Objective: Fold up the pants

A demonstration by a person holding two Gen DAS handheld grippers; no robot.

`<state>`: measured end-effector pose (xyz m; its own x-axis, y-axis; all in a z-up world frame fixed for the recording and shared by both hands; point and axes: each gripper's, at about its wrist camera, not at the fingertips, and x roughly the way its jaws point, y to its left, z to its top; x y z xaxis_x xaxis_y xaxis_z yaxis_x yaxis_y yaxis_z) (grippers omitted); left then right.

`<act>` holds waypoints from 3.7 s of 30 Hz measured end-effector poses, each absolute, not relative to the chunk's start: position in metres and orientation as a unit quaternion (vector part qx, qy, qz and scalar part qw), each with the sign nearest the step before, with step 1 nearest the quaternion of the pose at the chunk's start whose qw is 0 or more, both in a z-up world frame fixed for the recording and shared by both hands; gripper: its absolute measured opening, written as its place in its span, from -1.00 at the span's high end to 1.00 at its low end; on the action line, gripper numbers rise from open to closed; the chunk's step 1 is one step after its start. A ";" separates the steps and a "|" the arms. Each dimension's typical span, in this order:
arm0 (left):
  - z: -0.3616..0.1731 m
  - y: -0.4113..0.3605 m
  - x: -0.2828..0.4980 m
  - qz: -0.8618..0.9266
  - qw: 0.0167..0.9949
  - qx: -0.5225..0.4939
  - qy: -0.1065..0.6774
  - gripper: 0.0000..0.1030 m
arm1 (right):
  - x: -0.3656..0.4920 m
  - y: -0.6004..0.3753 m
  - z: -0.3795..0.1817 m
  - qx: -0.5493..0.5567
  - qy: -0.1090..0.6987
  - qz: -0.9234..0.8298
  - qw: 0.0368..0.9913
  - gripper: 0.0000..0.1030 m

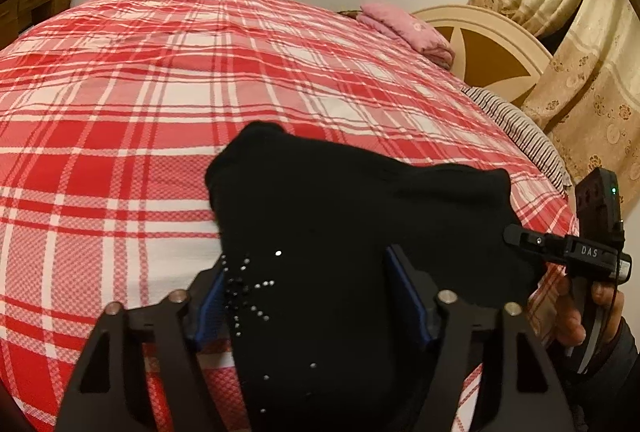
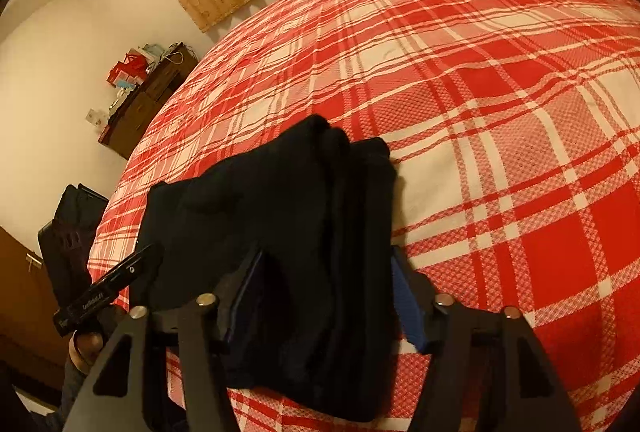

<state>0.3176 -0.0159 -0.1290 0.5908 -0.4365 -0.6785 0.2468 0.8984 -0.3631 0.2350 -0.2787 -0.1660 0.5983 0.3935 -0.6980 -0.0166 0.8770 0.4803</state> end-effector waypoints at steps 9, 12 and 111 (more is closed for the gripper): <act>-0.130 -0.010 0.314 -0.221 0.876 -0.155 0.400 0.37 | 0.231 -0.281 -0.164 0.248 0.412 0.149 0.864 0.44; -0.129 -0.005 0.310 -0.222 0.878 -0.168 0.390 0.49 | 0.228 -0.269 -0.149 0.215 0.401 0.160 0.876 0.46; -0.061 0.153 0.204 0.169 0.934 -0.079 0.304 -0.57 | 0.226 -0.034 -0.057 0.018 0.292 0.258 0.921 -0.26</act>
